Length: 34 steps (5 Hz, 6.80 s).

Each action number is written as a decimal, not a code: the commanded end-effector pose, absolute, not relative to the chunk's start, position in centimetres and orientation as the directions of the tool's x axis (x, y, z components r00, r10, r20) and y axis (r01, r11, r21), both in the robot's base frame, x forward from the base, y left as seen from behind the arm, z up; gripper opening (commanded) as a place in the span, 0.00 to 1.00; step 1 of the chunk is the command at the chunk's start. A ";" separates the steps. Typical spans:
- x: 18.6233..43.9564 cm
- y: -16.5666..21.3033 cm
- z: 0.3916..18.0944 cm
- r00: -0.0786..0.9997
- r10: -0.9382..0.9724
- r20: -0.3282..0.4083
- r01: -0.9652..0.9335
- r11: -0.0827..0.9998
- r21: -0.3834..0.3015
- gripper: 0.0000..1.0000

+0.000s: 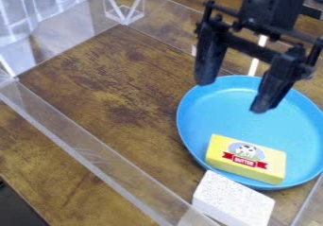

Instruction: Put the white object in the blue tray

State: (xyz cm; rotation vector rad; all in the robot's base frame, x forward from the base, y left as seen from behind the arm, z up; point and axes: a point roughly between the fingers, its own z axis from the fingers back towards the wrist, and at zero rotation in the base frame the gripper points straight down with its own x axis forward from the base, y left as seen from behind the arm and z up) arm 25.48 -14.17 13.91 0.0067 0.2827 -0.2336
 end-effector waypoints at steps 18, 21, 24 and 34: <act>26.6 -13.5 13.1 0.911 -0.374 -0.172 0.365 0.927 -0.081 1.00; 26.9 -14.0 11.4 0.911 -0.376 -0.168 0.369 0.927 -0.074 1.00; 26.7 -16.5 12.3 0.896 -0.416 -0.156 0.411 0.909 -0.068 1.00; 25.9 -15.0 14.7 0.961 -0.227 -0.155 0.219 0.974 -0.063 1.00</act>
